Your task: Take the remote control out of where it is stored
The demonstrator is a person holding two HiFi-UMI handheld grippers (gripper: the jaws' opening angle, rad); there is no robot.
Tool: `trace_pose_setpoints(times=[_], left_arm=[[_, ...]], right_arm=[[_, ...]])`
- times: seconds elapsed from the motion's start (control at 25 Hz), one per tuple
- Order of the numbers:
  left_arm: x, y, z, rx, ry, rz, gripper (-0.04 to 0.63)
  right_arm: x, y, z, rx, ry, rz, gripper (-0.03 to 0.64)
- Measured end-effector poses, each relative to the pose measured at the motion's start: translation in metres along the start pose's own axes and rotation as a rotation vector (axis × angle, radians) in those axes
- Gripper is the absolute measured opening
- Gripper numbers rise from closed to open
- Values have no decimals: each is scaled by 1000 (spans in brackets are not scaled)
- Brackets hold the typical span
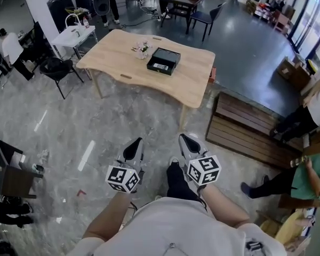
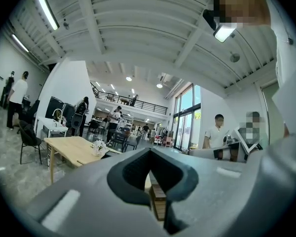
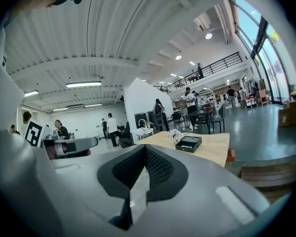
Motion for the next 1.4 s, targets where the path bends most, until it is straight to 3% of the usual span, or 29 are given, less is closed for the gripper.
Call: trace_pose_setpoints(times=[0.96, 1.2, 1.4], left_arm=[[126, -310, 65, -28, -40, 144, 0], [170, -358, 68, -23, -44, 152, 0], [228, -411, 68, -6, -30, 115, 0]], right_arm=[[-206, -277, 111, 38, 6, 182, 28], [-234, -341, 117, 49, -11, 185, 28], [-255, -407, 122, 50, -15, 147, 28]])
Point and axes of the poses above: the fingertips, and each gripper's own axes: y backward along the fingers, x to its left, z out of its top, the point moved 1 cm from there along y, backward along the fingers, and after that the axes turned 5 degrees about z, right-handed, at the moved point
